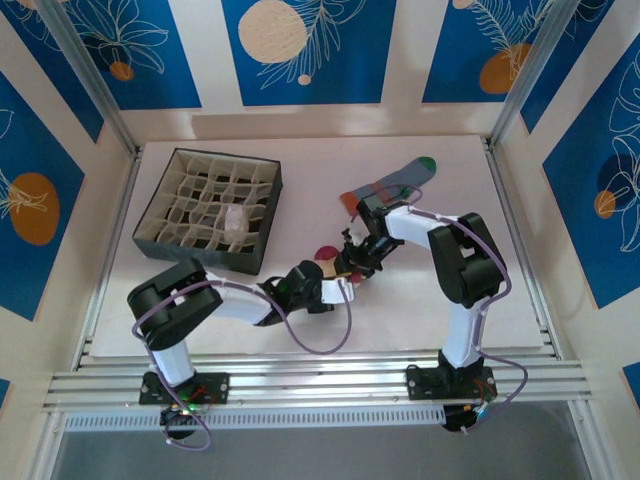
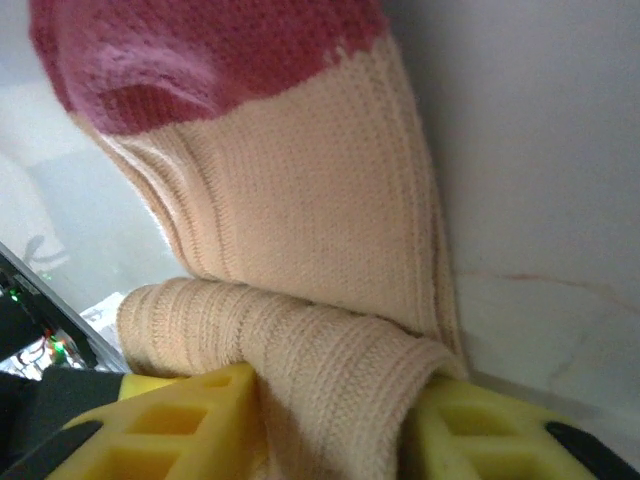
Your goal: Roll the socks
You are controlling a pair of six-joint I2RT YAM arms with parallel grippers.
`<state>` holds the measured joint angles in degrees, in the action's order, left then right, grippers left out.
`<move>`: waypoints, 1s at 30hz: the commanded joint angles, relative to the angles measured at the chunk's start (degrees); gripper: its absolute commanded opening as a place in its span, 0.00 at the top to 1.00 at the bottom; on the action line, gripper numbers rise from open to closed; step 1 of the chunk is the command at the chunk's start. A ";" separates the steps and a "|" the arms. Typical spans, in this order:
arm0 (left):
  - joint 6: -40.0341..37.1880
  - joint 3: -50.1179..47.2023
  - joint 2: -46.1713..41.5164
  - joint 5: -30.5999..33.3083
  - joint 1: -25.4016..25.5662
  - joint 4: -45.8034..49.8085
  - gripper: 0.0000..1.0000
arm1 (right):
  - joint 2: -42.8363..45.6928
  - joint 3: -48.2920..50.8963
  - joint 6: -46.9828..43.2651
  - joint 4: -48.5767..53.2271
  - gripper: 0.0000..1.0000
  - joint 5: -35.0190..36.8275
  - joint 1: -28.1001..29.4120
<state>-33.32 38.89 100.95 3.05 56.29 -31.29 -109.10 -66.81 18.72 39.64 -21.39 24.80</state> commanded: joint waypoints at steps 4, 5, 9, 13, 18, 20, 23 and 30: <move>9.40 0.27 0.88 -13.67 -4.57 7.64 1.00 | 6.16 6.43 0.15 -0.38 0.44 -1.99 -3.48; 10.61 0.50 0.76 -16.87 -5.58 8.54 1.00 | 7.37 6.88 0.38 -1.32 0.44 -2.93 -4.18; 16.19 2.81 2.33 -32.50 -10.50 12.14 1.00 | 11.54 8.62 1.71 -6.78 0.43 -5.44 -6.39; 20.67 3.37 4.22 -39.37 -13.69 11.61 1.00 | 12.24 10.53 3.47 -13.89 0.43 -7.89 -7.15; 24.56 5.01 6.08 -44.74 -17.76 13.71 1.00 | 9.02 11.01 4.67 -20.54 0.43 -11.15 -7.36; 26.60 6.29 7.29 -45.50 -19.48 15.33 1.00 | 7.89 11.47 5.33 -23.02 0.43 -12.71 -7.31; 30.29 10.41 10.67 -47.93 -21.86 21.12 1.00 | 6.49 12.34 5.54 -25.62 0.43 -15.11 -7.16; 43.11 7.79 13.71 -48.70 -25.73 12.22 1.00 | 5.32 16.03 4.75 -29.35 0.52 -18.44 -6.98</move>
<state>2.76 50.02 110.76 -48.29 32.53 -22.94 -102.67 -52.14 23.55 12.88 -35.94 17.61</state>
